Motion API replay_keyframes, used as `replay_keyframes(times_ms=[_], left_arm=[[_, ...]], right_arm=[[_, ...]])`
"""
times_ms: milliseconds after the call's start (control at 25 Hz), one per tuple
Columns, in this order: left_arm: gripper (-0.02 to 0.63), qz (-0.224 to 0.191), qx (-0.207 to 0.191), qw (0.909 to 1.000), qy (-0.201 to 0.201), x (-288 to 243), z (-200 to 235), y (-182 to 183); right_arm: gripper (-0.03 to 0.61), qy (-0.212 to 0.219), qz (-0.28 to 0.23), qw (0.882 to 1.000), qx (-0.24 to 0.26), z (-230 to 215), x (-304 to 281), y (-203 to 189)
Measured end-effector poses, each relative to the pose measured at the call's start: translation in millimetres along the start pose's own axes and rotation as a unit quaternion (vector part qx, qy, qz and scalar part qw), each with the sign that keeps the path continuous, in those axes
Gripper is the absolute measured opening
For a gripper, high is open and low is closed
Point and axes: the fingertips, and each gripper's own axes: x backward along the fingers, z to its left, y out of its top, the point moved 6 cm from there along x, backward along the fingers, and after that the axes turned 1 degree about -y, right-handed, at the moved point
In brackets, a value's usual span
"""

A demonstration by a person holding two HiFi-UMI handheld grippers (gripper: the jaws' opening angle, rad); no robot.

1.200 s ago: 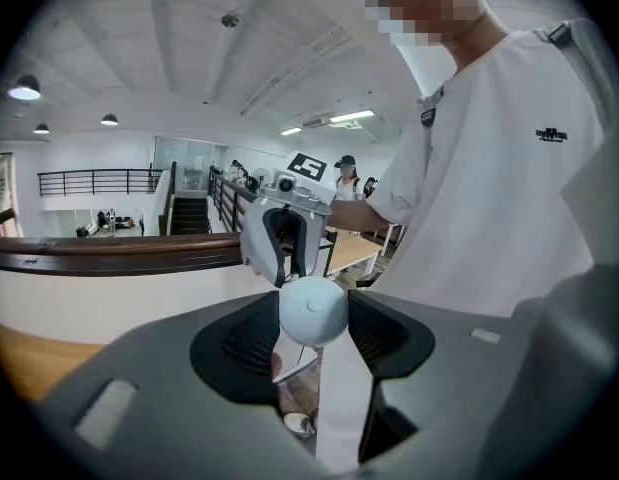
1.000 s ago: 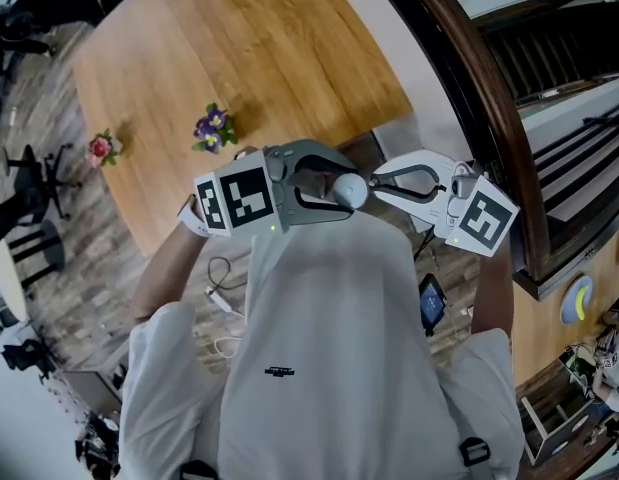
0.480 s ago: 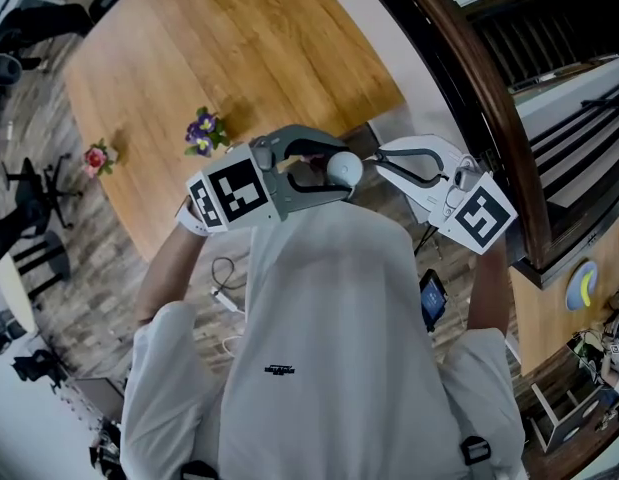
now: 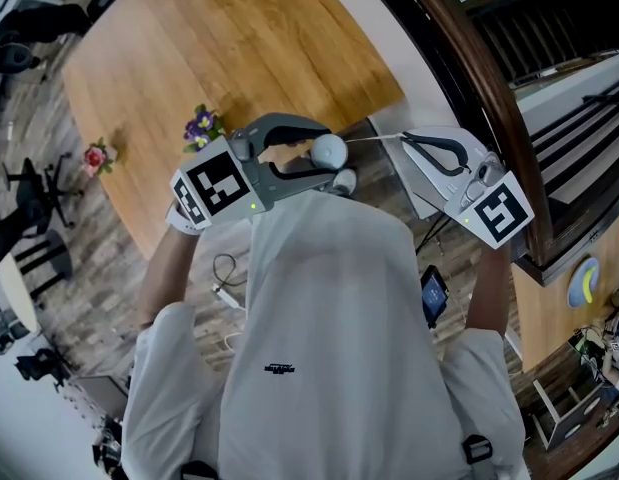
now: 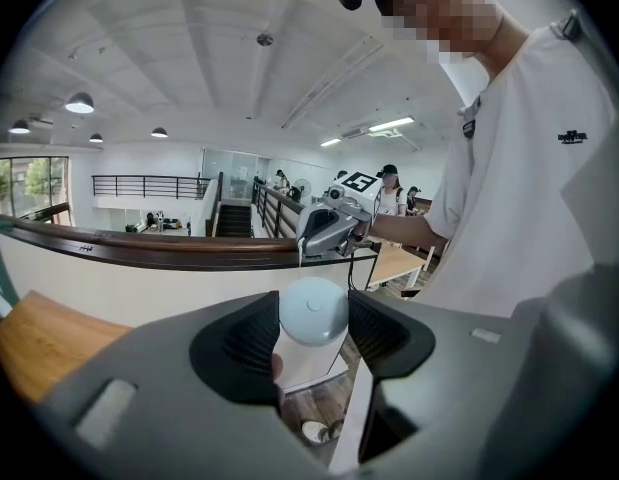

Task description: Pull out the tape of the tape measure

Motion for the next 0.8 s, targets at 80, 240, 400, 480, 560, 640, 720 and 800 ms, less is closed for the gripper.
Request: replay_keyframes(times_ms=[80, 240, 400, 480, 560, 640, 720, 800], left_arm=[[0.236, -0.004, 0.003, 1.0, 0.007, 0.8, 1.8, -1.8], [0.236, -0.006, 0.009, 0.9998, 0.018, 3.4, 1.4, -1.9], [0.236, -0.009, 0.018, 0.9991, 0.037, 7.2, 3.6, -7.5], [0.236, -0.007, 0.023, 0.9987, 0.046, 12.7, 4.1, -10.7], [0.236, -0.006, 0.029, 0.9981, 0.055, 19.0, 3.2, -14.1], [0.236, -0.005, 0.033, 0.9975, 0.062, 23.1, 1.5, -16.8], [0.236, -0.001, 0.035, 0.9972, 0.066, 26.0, -0.3, -19.5], [0.236, 0.003, 0.037, 0.9969, 0.07, 31.0, -1.5, -23.1]], right_arm=[[0.008, -0.005, 0.003, 1.0, -0.004, -2.0, -1.4, -2.4], [0.008, -0.017, 0.004, 1.0, -0.022, -4.0, -5.0, -2.9], [0.008, -0.063, 0.016, 0.996, -0.065, -16.4, 0.3, -12.9], [0.008, -0.088, 0.015, 0.993, -0.076, -25.8, 7.6, -17.2], [0.008, -0.1, 0.017, 0.991, -0.083, -30.5, 12.9, -21.0], [0.008, -0.104, 0.028, 0.991, -0.084, -31.1, 12.0, -23.2], [0.008, -0.118, 0.034, 0.989, -0.086, -32.9, 8.5, -24.7], [0.008, -0.141, 0.035, 0.985, -0.094, -39.7, 9.8, -26.8]])
